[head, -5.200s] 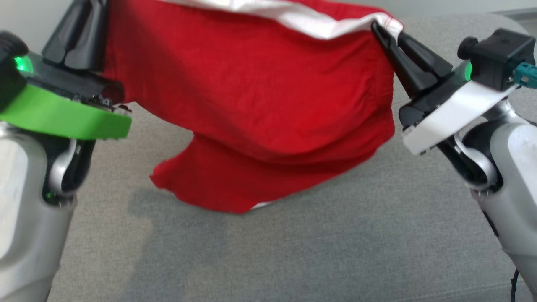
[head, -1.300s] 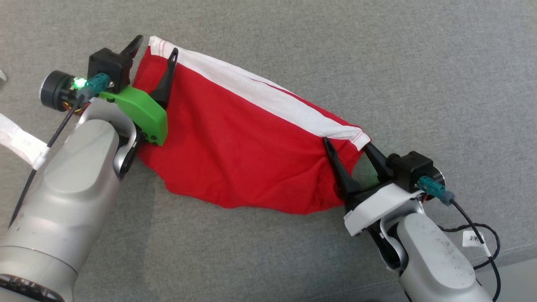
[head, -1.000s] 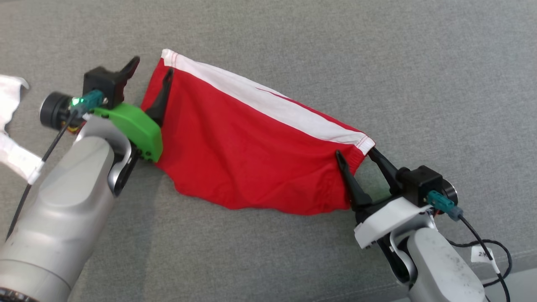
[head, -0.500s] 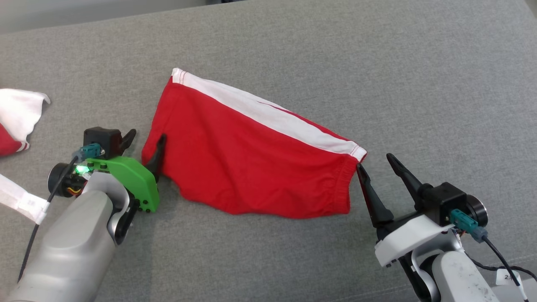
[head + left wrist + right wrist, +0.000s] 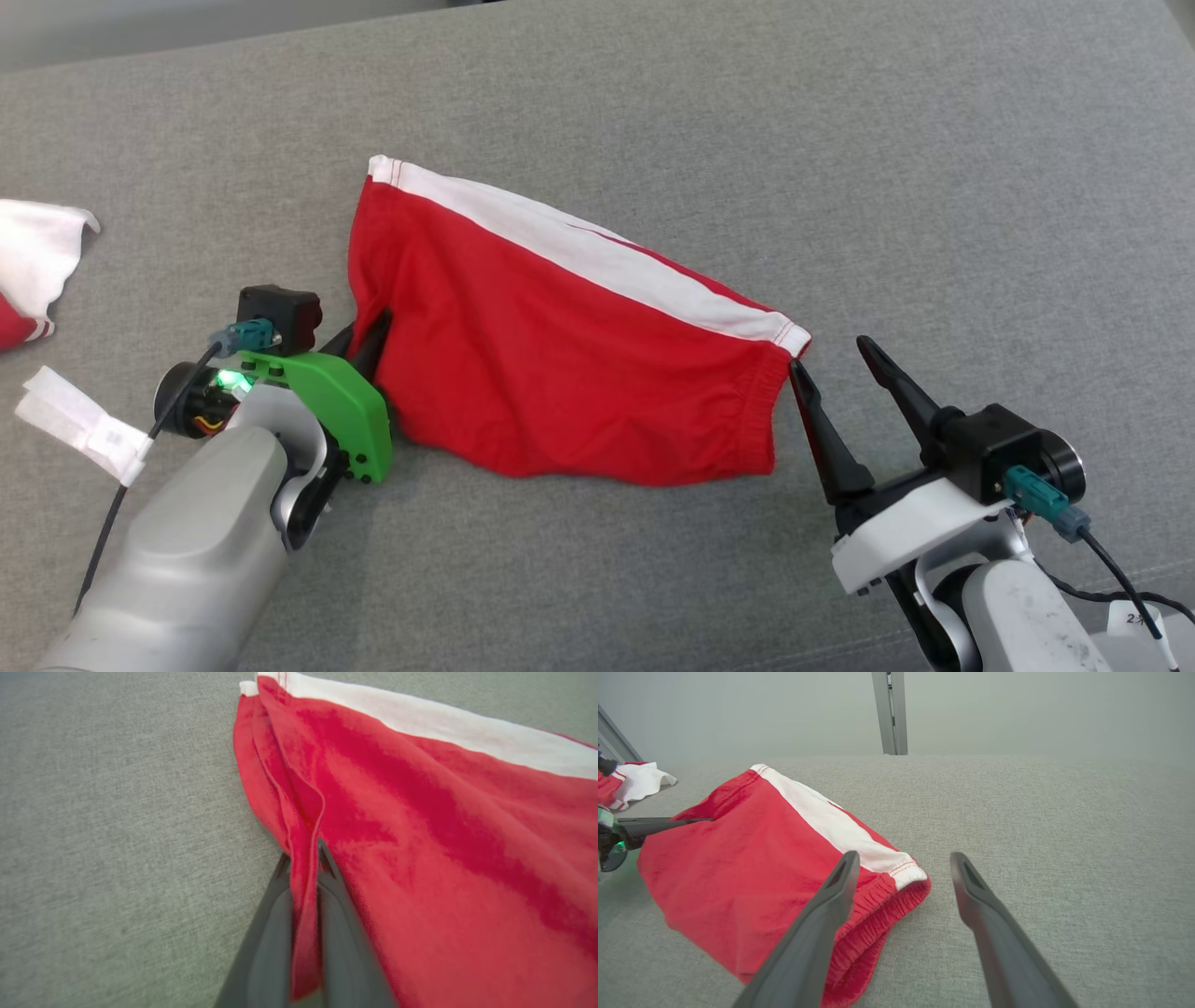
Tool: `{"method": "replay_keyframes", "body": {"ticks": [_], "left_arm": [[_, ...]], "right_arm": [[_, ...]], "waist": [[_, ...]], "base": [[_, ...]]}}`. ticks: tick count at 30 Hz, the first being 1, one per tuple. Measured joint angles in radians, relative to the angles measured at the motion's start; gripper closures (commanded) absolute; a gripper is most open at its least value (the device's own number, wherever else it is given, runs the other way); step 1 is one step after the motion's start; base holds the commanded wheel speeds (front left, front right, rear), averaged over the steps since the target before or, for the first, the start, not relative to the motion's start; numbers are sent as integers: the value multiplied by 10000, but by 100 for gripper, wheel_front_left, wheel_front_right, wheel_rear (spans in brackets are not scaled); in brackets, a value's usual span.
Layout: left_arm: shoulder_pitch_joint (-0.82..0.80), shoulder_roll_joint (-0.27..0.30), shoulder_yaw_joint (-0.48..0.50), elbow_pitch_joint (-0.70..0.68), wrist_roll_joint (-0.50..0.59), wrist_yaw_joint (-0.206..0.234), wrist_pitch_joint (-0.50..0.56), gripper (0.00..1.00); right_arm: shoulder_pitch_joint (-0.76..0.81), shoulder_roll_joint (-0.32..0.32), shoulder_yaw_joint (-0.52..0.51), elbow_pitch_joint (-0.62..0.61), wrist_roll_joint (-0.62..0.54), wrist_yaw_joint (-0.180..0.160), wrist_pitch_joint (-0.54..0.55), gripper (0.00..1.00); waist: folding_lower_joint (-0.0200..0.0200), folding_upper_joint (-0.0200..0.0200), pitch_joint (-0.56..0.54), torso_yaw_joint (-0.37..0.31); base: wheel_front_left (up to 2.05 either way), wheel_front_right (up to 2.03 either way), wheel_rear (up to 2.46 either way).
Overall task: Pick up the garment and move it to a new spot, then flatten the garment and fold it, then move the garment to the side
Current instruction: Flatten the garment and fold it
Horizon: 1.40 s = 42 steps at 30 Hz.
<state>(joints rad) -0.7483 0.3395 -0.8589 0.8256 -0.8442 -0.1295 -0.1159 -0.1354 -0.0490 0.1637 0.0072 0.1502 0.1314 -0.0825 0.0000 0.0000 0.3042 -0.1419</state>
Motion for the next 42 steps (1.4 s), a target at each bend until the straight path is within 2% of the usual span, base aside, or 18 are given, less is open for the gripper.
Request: {"method": "replay_keyframes", "body": {"ticks": [7, 14, 20, 26, 35, 37, 38, 39, 40, 42], "left_arm": [[74, 65, 207, -104, -278, 0, -604, 100], [988, 33, 732, -520, -619, 169, -1285, 100], [2490, 13, 1329, -1344, -825, 635, -1423, 100], [4118, -142, 2406, -2729, -748, 1152, -1465, 100], [5430, -332, 2972, -3513, -430, 1310, -1467, 100], [5461, -349, 3070, -3542, -422, 1344, -1467, 70], [5473, -370, 3116, -3561, -416, 1348, -1467, 51], [5484, -382, 3170, -3597, -339, 1363, -1467, 30], [5487, -387, 3248, -3666, -215, 1384, -1467, 0], [5487, -397, 3515, -3883, 109, 1475, -1482, 0]], "right_arm": [[-35, 2, -38, 136, 27, 0, -92, 0], [-28, 6, -391, 307, -123, 0, -121, 0], [41, 4, -568, 466, -401, 0, -144, 0], [238, 2, -608, 715, -614, 0, -192, 0], [287, 4, -472, 980, -660, 0, -190, 0], [284, 4, -443, 1039, -635, 0, -190, 0], [283, 2, -435, 1081, -631, 0, -190, 0], [282, 2, -430, 1114, -627, 0, -190, 0], [279, 4, -428, 1143, -617, 0, -190, 0], [266, 2, -422, 1212, -617, 0, -188, 0]], "waist": [[0, 0, -187, 144], [0, 0, -589, 508], [0, 0, -1052, 921], [0, 0, -1528, 1271], [0, 0, -1857, 1400], [0, 0, -1865, 1367], [0, 0, -1871, 1352], [0, 0, -1879, 1340], [0, 0, -1887, 1334], [0, 0, -1911, 1330]], "base": [[0, 0, 0], [0, 0, 0], [0, 0, 0], [0, 0, 0], [0, 0, 0], [0, 0, 0], [0, 0, 0], [0, 0, 0], [0, 0, 0], [0, 0, 0]]}}
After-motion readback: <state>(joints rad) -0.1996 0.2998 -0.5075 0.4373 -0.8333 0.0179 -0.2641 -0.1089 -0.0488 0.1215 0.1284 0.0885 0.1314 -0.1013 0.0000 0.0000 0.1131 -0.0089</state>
